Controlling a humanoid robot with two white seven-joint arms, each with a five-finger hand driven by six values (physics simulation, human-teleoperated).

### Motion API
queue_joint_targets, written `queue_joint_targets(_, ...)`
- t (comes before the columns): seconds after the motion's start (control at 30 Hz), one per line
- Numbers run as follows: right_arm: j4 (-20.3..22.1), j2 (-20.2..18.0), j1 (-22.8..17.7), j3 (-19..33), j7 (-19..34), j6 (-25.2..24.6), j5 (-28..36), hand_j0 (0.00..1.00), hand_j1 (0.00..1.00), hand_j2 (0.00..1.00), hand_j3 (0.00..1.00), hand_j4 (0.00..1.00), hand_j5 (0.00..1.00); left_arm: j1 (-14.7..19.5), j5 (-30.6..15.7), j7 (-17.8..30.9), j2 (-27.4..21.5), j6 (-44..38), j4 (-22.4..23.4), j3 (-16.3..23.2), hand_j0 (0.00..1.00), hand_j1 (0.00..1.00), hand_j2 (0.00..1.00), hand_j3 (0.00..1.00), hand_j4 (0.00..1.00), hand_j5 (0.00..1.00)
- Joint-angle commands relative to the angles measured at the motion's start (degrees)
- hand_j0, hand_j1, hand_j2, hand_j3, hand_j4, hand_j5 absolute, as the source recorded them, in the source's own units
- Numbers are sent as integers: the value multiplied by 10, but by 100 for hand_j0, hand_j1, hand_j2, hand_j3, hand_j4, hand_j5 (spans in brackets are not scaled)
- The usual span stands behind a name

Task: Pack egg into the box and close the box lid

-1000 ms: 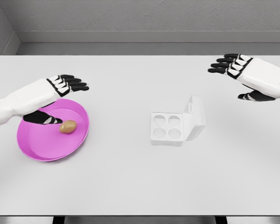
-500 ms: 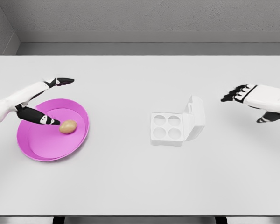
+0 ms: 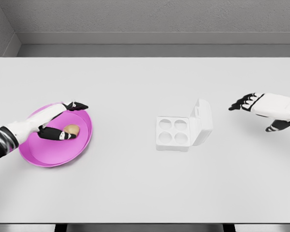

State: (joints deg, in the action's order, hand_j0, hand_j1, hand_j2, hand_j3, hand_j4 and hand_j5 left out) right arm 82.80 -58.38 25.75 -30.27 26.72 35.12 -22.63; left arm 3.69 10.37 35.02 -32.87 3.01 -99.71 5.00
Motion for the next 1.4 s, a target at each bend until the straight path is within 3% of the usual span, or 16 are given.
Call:
queue_joint_targets(0.0,1,4,0,-2,0,-1,-4,100,100,100,100,100,100,0,15,0,5,0,0,-1,82,82,82,82,82,82)
queue_joint_targets(0.13,3,5,0,-3,0,-1,-5,100,100,100,100,100,100,-5,51,0,17,0,0,-1,83,83,83,83,83,83)
queue_joint_targets(0.33,5,14,1,-2,-1,-1,-4,100,100,100,100,100,100,-13,54,0,18,0,3,-28,83,83,83,83,83,83)
queue_joint_targets(0.73,25,12,-1,-3,-1,-1,-4,100,100,100,100,100,100,-18,59,0,36,0,15,-22,79,79,79,79,79,79)
queue_joint_targets(1.07,24,11,-4,-15,0,-1,-5,100,100,100,100,100,100,-23,96,0,47,0,10,-24,79,79,79,79,79,79)
queue_joint_targets(1.27,25,9,-4,-15,0,-1,-5,100,100,100,100,100,100,-27,97,0,47,0,7,-24,65,65,65,65,65,65)
queue_joint_targets(1.37,25,9,-4,-15,-1,-1,-5,100,100,100,100,100,100,-30,96,0,47,0,7,-25,64,64,64,64,64,64)
